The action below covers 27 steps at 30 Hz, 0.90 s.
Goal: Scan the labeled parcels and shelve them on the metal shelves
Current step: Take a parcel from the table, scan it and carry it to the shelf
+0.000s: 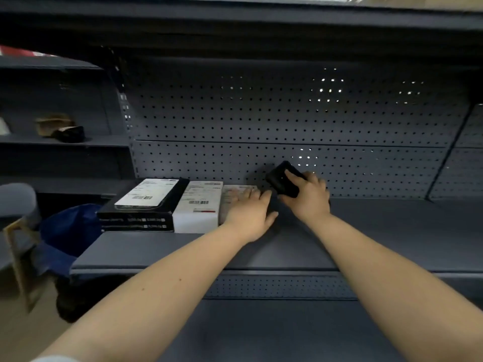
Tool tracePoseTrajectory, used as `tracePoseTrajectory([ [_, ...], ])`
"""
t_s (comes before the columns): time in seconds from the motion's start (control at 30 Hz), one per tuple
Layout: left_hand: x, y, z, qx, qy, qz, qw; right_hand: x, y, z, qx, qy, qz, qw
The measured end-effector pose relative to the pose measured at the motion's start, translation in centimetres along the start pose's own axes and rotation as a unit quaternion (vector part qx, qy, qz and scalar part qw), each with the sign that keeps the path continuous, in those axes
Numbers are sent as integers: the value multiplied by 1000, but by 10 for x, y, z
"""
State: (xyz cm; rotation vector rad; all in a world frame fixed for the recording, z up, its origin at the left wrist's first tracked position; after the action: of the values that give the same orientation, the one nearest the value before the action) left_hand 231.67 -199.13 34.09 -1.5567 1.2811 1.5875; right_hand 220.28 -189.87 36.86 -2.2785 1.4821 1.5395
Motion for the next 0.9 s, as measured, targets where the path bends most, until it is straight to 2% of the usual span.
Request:
tracePoseTrajectory([
  [0.1, -19, 14, 34, 33, -7, 57, 998, -38, -7, 25, 31, -37, 27, 998],
  [0.3, -39, 52, 165, 137, -5, 39, 990, -154, -53, 117, 102, -179, 72, 976],
  [0.4, -51, 58, 247, 197, -16, 50, 979, -218, -87, 169, 154, -206, 103, 961],
  [0.5, -66, 58, 338, 250, -44, 68, 965, -282, -127, 223, 208, -239, 131, 939],
  [0.67, -84, 44, 510, 308, -86, 69, 945, -378, -209, 322, 277, -329, 110, 896],
  [0.8, -94, 32, 661, 327, -139, 35, 934, -462, -281, 410, 359, -317, 143, 866],
  [0.9, -103, 14, 771, 362, -155, 37, 919, -515, -333, 477, 413, -295, 172, 845],
])
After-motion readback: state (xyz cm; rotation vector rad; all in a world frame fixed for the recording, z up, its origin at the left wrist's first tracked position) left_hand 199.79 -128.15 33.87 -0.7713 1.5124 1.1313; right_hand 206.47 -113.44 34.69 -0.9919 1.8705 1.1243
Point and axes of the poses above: each hand's wrist, its own y-axis towards the middle knuckle, its own x-axis out of the palm, z = x × y, the point moved 7 cm from there along y, towards the middle knuckle, and after that the axes turned 9 degrees about y, right-handed, at the moved point
